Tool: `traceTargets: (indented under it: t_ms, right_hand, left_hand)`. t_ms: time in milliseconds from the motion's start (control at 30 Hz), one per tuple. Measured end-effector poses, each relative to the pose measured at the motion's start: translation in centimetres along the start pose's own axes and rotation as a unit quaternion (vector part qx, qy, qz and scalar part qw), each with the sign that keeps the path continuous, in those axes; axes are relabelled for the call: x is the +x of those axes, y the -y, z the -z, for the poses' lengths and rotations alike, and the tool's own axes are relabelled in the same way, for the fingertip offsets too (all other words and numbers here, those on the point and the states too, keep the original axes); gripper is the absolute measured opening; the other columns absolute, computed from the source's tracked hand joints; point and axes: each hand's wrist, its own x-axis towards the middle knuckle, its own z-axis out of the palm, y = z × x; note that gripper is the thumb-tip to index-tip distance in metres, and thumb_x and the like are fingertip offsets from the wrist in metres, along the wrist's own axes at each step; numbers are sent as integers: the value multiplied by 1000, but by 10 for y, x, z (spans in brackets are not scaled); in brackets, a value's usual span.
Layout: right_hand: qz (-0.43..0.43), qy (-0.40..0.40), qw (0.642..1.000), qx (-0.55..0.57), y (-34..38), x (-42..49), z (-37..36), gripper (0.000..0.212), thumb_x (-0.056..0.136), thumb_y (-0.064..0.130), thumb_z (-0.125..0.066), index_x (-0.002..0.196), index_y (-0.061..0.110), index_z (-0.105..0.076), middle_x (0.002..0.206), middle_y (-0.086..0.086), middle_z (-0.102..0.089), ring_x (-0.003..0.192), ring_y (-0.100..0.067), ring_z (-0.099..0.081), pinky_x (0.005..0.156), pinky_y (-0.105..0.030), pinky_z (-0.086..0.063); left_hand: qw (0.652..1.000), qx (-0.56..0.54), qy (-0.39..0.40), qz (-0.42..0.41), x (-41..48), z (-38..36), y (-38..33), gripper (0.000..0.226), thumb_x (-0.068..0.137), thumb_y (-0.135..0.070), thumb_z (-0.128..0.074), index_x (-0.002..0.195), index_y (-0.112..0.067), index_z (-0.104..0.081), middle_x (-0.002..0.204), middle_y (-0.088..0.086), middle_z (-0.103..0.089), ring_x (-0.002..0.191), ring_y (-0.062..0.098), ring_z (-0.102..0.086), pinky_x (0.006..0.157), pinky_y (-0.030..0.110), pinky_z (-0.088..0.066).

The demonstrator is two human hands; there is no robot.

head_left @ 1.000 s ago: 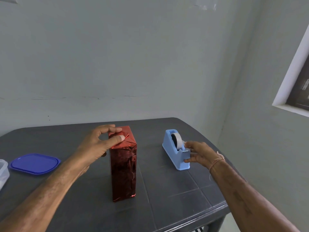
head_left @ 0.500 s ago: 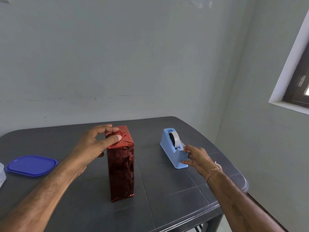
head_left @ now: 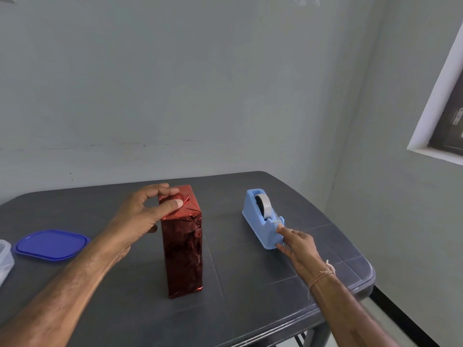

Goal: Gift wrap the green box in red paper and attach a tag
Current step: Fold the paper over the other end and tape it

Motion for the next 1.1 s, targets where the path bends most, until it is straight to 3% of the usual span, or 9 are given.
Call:
traceTargets:
  t_ms: [233, 400, 567, 700, 867, 967, 1100]
  right_hand:
    - [14, -17, 999, 49, -14, 2, -1, 24, 90, 24, -76, 94, 1, -70, 115, -17, -68, 117, -34, -65, 99, -50, -57]
    - [28, -20, 998, 56, -20, 4, -3, 34, 91, 22, -75, 107, -8, -71, 114, -17, -70, 116, -33, -66, 99, -52, -56]
    - [31, -41, 998, 38, -22, 6, -7, 29, 93, 21, -72, 104, -5, -71, 106, -10, -68, 108, -27, -65, 95, -50, -59]
    - [28, -56, 998, 28, -22, 6, -10, 17, 94, 19, -71, 89, 2, -69, 97, -7, -66, 102, -26, -64, 95, -48, -58]
    - [14, -67, 998, 16, -21, 10, -10, 22, 92, 20, -73, 98, -1, -71, 99, -8, -66, 101, -26, -66, 85, -42, -61]
    - [8, -70, 997, 4, -22, 11, -11, 19, 92, 19, -74, 97, 1, -70, 100, -8, -66, 97, -25, -67, 86, -44, -62]
    - [34, -111, 989, -89, -34, 11, -8, 9, 91, 14, -76, 86, 8, -75, 101, -13, -75, 92, -22, -71, 90, -41, -61]
  left_hand:
    - [1000, -3, 4, 4, 0, 2, 0, 26, 80, -34, -83, 105, -40, -77, 138, -25, -56, 106, 15, -69, 89, 45, -59]
    - [1000, 7, -4, 0, 0, 0, -1, 26, 82, -31, -81, 107, -37, -77, 139, -22, -55, 104, 6, -65, 73, 25, -49]
    - [1000, -1, -4, -2, 0, -1, -1, 27, 82, -32, -82, 108, -36, -77, 139, -22, -56, 103, 3, -64, 79, 28, -54]
    - [1000, 0, -3, -3, 1, -2, -2, 26, 85, -28, -80, 110, -34, -76, 138, -21, -56, 103, 1, -61, 72, 22, -45]
    - [1000, -5, -2, 1, 0, -2, -1, 27, 85, -28, -80, 111, -33, -75, 138, -20, -55, 101, 0, -60, 71, 21, -42]
    - [1000, -6, 0, -3, -1, -3, -3, 27, 85, -27, -79, 111, -32, -75, 138, -19, -54, 100, -5, -57, 70, 20, -41]
    - [1000, 7, -4, -9, -3, -4, -4, 27, 86, -25, -79, 113, -30, -74, 135, -17, -55, 92, -10, -52, 67, 18, -37]
